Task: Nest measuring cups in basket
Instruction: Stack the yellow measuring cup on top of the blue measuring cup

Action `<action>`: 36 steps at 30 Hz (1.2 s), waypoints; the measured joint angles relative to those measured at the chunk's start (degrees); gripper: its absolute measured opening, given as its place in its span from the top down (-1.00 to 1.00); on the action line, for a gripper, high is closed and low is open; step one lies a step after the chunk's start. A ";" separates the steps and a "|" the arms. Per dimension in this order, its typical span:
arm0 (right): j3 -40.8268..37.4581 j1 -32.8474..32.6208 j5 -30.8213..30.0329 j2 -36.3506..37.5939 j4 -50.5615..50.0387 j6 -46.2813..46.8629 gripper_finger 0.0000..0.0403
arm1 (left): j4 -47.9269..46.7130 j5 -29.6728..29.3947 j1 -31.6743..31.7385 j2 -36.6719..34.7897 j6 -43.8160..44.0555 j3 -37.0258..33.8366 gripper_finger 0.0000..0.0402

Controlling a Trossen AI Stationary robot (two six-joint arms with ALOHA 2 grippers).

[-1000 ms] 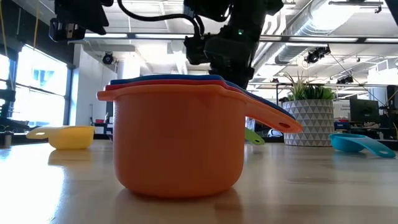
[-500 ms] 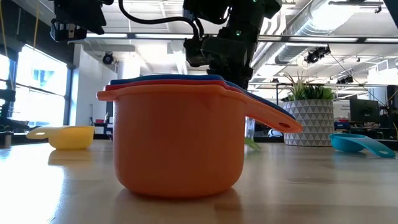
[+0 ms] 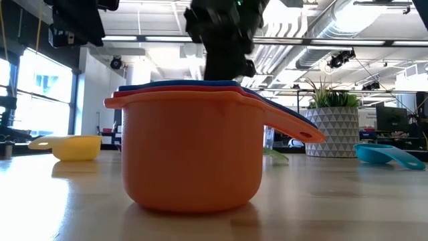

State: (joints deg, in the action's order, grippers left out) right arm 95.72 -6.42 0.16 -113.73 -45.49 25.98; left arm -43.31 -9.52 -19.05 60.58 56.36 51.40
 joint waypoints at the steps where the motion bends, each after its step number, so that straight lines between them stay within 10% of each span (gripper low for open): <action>1: 1.18 -0.08 0.14 0.00 -0.57 0.53 0.65 | -0.44 -0.04 0.00 0.00 0.22 0.00 0.70; 17: 16.72 -5.58 -6.21 0.00 -14.26 11.66 0.65 | -5.34 3.31 7.04 0.00 -3.10 0.00 0.70; 36: 15.82 -17.45 -3.12 -0.02 -7.83 15.58 0.65 | -6.52 7.56 9.29 0.00 -5.62 0.00 0.70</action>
State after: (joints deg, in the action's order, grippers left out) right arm 111.55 -23.87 -2.96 -113.75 -53.32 41.56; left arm -49.82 -1.96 -9.76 60.58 50.74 51.40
